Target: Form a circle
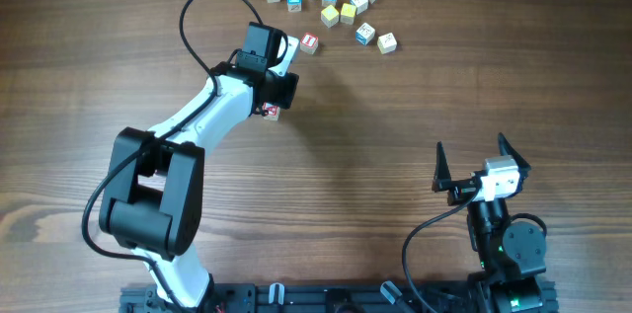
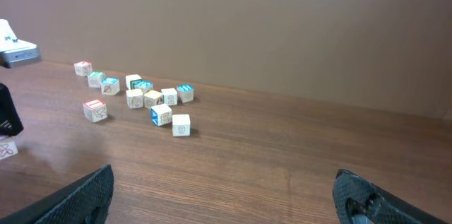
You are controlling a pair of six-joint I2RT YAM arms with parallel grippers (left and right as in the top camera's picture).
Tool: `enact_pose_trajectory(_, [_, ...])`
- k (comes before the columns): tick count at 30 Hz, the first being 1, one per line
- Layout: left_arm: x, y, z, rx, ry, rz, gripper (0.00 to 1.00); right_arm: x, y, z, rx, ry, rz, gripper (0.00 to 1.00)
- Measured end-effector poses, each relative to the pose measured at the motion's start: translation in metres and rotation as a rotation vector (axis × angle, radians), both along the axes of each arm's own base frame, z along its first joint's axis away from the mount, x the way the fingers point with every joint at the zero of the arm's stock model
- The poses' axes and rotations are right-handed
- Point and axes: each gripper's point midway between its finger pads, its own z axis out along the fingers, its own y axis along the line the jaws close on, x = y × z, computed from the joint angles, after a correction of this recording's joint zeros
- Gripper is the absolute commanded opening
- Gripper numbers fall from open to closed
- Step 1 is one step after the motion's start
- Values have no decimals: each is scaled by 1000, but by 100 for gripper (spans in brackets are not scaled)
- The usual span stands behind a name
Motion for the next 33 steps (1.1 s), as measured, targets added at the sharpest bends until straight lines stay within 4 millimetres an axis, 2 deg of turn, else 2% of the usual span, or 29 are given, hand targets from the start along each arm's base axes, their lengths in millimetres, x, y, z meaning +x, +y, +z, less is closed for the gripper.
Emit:
enact_pose_trajectory(5, [-2, 1, -9, 6, 19, 1, 51, 0, 0, 0, 0, 0, 0, 100])
enact_pose_trajectory(8, [-3, 1, -19, 12, 42, 3, 44, 0, 0, 0, 0, 0, 0, 100])
enact_pose_trajectory(11, [0, 0, -19, 6, 30, 6, 38, 0, 0, 0, 0, 0, 0, 100])
enact_pose_trajectory(17, [0, -2, -19, 2, 30, 4, 37, 0, 0, 0, 0, 0, 0, 100])
enact_pose_trajectory(22, [-4, -13, -19, 2, 29, -20, 38, 0, 0, 0, 0, 0, 0, 100])
enact_pose_trajectory(33, [-5, -14, -19, 3, 32, -24, 38, 0, 0, 0, 0, 0, 0, 100])
